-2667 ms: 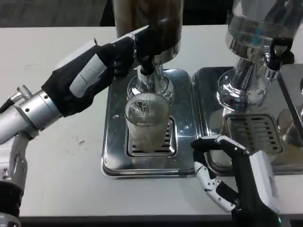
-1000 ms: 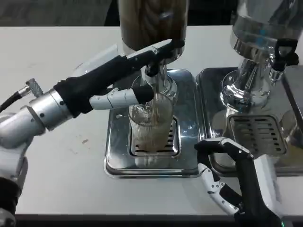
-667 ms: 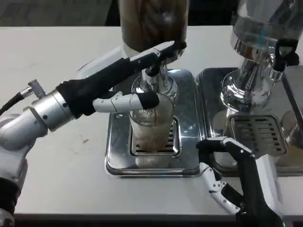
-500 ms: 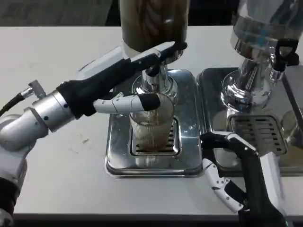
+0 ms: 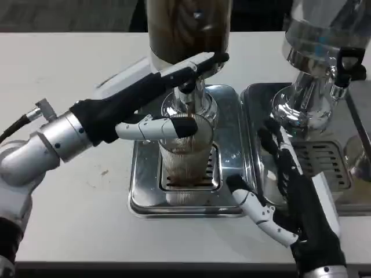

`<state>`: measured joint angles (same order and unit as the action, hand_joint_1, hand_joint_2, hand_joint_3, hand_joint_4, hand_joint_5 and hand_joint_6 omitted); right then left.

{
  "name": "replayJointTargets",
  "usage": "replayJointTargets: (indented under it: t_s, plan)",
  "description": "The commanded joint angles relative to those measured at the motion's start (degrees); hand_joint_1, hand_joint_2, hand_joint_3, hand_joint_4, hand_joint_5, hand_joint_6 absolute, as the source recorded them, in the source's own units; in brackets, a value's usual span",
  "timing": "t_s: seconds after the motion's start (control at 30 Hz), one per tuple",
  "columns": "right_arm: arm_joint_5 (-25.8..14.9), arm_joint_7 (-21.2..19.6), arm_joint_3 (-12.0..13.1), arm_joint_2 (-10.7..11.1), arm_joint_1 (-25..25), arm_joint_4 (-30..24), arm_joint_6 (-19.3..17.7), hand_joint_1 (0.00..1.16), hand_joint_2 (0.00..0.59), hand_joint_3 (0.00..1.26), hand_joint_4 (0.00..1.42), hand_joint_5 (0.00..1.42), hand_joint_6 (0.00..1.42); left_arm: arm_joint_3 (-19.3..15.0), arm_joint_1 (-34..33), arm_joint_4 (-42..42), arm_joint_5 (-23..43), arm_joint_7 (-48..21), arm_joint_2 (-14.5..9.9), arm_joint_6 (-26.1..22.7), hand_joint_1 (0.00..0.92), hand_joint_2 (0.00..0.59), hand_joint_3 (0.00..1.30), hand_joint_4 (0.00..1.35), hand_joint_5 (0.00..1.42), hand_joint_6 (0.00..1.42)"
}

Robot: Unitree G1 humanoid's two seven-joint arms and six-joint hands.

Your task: Grasp the cup under the faucet to collect the drink, then remove the cup.

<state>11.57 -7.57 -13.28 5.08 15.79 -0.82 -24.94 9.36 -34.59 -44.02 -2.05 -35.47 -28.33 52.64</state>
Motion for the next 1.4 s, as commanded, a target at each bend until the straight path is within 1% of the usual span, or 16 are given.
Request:
replayJointTargets:
  t_s: [0.03, 0.23, 0.53, 0.9, 1.33, 1.4]
  plan:
    - [-1.32, 3.17, 0.35, -0.04, -0.88, -0.81, 1.76, 0.61, 0.22, 0.0, 0.0, 0.0, 0.02, 2.32, 0.53, -1.44, -3.58, -2.09, -1.0, -0.73, 0.0, 0.059, 0.09, 0.0, 0.07, 0.04]
    - [-1.72, 5.59, 0.46, -0.81, -2.42, -0.09, 4.61, 0.62, 0.221, 0.0, 0.0, 0.0, 0.02, 2.4, 0.69, -1.13, -3.53, -1.8, -1.43, -0.7, 0.0, 0.059, 0.1, 0.0, 0.07, 0.04]
    - [-0.77, 5.4, 0.5, -2.22, -4.16, 1.44, 6.06, 0.63, 0.221, 0.0, 0.0, 0.0, 0.02, 2.81, 0.83, -0.54, -4.15, -1.23, -1.86, -0.27, 0.0, 0.06, 0.1, 0.0, 0.07, 0.05]
    - [0.23, 5.44, 0.44, -3.0, -5.36, 2.66, 6.8, 0.62, 0.228, 0.0, 0.0, 0.0, 0.02, 2.96, 0.91, -0.55, -4.12, -1.11, -1.79, -0.46, 0.0, 0.06, 0.1, 0.0, 0.07, 0.05]
    - [0.15, 5.94, 0.23, -4.08, -10.36, 8.3, 6.12, 0.62, 0.23, 0.0, 0.0, 0.0, 0.01, 2.48, 1.15, -0.33, -3.79, -0.98, -2.3, -0.68, 0.0, 0.06, 0.1, 0.0, 0.07, 0.05]
    - [0.07, 6.15, 0.21, -4.33, -11.09, 9.14, 5.95, 0.61, 0.241, 0.0, 0.0, 0.0, 0.01, 2.42, 1.18, -0.35, -3.76, -0.96, -2.38, -0.71, 0.0, 0.06, 0.1, 0.0, 0.07, 0.05]
